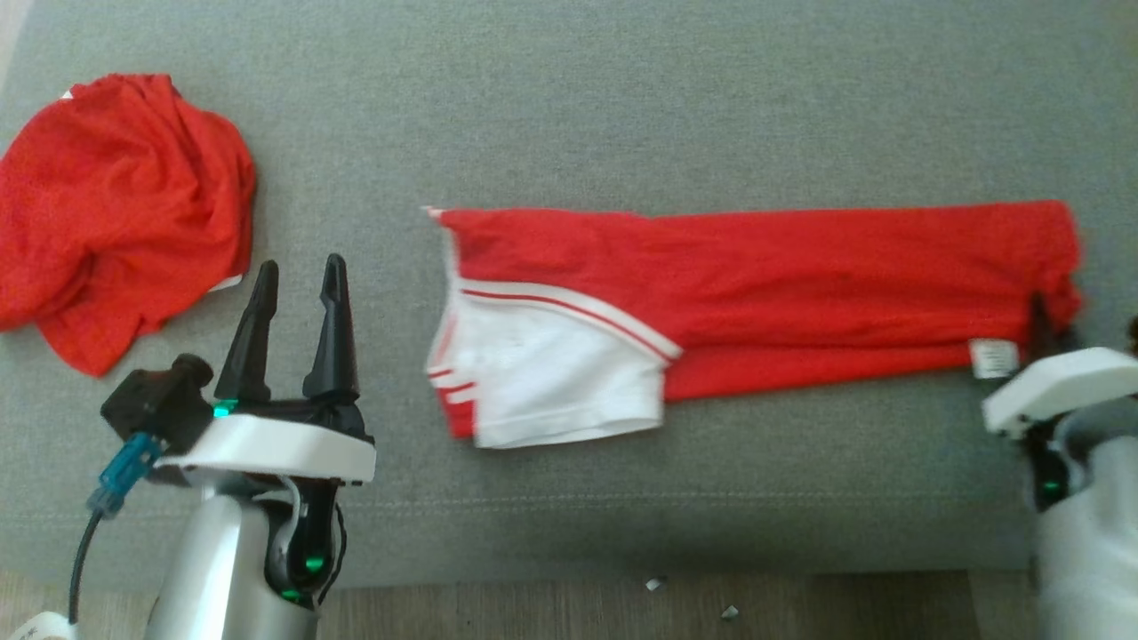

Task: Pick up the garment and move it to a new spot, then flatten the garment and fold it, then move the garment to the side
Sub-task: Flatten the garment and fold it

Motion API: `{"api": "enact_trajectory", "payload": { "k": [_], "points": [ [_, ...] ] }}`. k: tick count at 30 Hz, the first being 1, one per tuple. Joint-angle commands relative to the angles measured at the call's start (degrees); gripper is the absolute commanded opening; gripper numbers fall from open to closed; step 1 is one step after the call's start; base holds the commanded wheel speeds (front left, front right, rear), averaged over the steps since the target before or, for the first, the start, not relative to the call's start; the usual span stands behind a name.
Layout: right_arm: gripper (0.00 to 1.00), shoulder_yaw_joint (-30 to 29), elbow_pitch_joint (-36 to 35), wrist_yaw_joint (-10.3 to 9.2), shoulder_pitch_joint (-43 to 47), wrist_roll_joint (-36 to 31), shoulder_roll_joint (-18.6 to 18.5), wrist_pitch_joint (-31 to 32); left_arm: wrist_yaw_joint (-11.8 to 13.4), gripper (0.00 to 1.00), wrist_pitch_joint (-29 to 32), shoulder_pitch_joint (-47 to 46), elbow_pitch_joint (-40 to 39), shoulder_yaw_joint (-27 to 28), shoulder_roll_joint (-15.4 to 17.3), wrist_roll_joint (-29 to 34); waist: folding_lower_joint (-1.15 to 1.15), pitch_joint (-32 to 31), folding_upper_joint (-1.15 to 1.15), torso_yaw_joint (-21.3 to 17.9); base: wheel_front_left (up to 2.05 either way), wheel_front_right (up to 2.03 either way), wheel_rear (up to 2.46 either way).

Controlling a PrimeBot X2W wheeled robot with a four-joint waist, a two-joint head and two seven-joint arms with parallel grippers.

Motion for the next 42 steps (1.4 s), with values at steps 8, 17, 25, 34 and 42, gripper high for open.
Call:
{"api": "enact_trajectory", "payload": {
  "k": [8,17,25,34,42],
  "points": [
    [0.00,-6.3,-2.9,0.19,-2.9,-9.3,-6.9,-1.5,0.7,1.00,-0.7,-1.4,-2.2,2.1,0.4,-0.1,0.00,-0.7,0.00,0.1,0.00,0.00,0.00],
    [0.00,-9.8,-4.0,0.19,-3.4,-15.3,-3.3,-1.8,0.5,1.00,-0.7,-0.6,-1.6,2.4,0.4,0.0,0.00,-2.5,0.00,0.0,0.00,0.00,0.00],
    [0.00,-1.7,-7.5,0.19,-3.1,-12.8,2.8,-1.9,0.7,1.00,-0.7,0.6,-1.3,2.5,0.4,-0.2,0.00,-4.7,0.00,-0.7,0.00,0.00,0.00],
    [0.00,16.2,-17.2,0.19,1.5,-0.9,6.4,2.2,1.0,1.00,-0.7,1.6,-1.3,2.0,0.4,-0.8,0.00,-6.7,0.00,-1.3,0.00,0.00,0.00],
    [0.00,30.2,-27.4,0.19,6.4,11.3,6.6,5.4,1.4,1.00,-0.7,1.8,-1.4,1.6,0.4,-1.5,0.00,-6.7,0.00,-0.4,0.00,0.00,0.00]
  ]
}}
